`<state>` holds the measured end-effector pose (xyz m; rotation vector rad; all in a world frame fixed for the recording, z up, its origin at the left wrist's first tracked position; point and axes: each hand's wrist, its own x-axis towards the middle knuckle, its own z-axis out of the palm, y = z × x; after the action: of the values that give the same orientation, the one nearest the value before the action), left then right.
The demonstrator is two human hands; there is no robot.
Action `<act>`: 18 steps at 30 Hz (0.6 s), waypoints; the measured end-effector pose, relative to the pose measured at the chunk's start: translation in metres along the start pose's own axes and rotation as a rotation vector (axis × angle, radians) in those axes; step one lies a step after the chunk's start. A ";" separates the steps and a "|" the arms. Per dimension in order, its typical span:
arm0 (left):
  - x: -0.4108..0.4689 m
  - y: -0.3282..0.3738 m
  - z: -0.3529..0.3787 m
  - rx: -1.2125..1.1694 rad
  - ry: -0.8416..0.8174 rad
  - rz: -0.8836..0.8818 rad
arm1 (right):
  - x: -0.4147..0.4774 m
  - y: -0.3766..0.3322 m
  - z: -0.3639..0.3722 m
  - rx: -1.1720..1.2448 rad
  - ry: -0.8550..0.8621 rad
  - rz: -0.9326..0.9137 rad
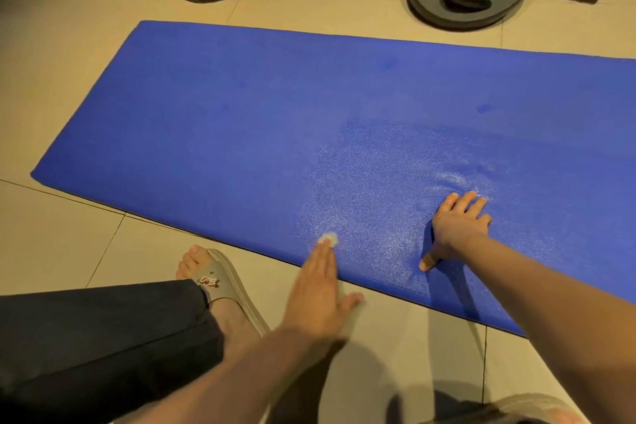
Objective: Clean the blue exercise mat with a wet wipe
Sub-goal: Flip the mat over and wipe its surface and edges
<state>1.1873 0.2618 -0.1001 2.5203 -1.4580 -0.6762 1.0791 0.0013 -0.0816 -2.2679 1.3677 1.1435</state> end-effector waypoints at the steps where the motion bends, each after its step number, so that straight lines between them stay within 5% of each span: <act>1: -0.006 0.016 0.011 0.001 -0.051 0.047 | 0.000 0.000 0.000 0.000 0.000 0.002; 5: -0.022 0.037 0.035 0.221 -0.050 0.272 | -0.002 0.001 0.000 -0.001 0.008 0.001; 12: 0.003 -0.034 -0.010 0.145 0.123 -0.018 | 0.000 0.002 0.002 0.013 0.018 -0.004; 18: 0.015 0.011 -0.004 -0.089 0.106 -0.057 | 0.001 0.001 0.002 0.009 0.009 0.003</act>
<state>1.1874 0.2429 -0.0978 2.4967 -1.2972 -0.5928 1.0779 0.0011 -0.0836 -2.2687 1.3771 1.1270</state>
